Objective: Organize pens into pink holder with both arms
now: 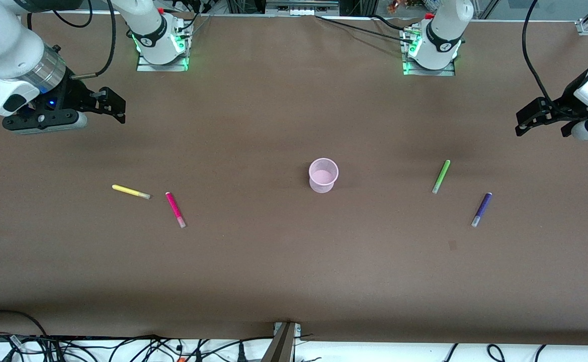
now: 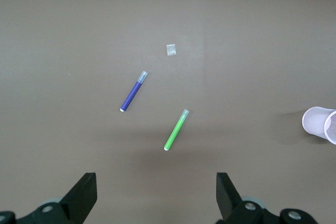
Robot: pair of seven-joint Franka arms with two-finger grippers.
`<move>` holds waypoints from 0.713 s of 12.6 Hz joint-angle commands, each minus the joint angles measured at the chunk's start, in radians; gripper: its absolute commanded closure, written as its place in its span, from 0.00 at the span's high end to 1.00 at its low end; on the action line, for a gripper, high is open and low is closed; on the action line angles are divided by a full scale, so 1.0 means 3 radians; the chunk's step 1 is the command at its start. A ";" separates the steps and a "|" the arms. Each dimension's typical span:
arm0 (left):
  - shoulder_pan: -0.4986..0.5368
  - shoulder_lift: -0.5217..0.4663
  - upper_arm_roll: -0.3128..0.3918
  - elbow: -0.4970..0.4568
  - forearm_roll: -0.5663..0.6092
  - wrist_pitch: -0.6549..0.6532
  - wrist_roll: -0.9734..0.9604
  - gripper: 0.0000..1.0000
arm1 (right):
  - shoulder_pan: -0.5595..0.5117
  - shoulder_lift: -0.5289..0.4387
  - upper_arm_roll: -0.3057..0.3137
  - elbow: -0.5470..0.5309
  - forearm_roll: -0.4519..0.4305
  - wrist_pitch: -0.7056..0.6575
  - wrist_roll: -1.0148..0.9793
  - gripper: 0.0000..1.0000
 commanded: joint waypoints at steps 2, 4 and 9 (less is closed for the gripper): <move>-0.0021 0.0038 0.0009 0.0097 0.0035 -0.0093 0.0053 1.00 | 0.0014 -0.0021 0.0008 0.0041 0.0022 -0.0042 -0.0004 1.00; -0.0021 0.0038 0.0009 0.0097 0.0035 -0.0093 0.0053 1.00 | 0.0019 -0.0021 0.0008 0.0041 0.0022 -0.0047 0.0001 1.00; 0.0076 0.0160 0.0045 0.0087 0.0045 -0.0405 0.0083 1.00 | 0.0055 -0.0026 0.0008 0.0041 0.0017 -0.0042 0.0011 1.00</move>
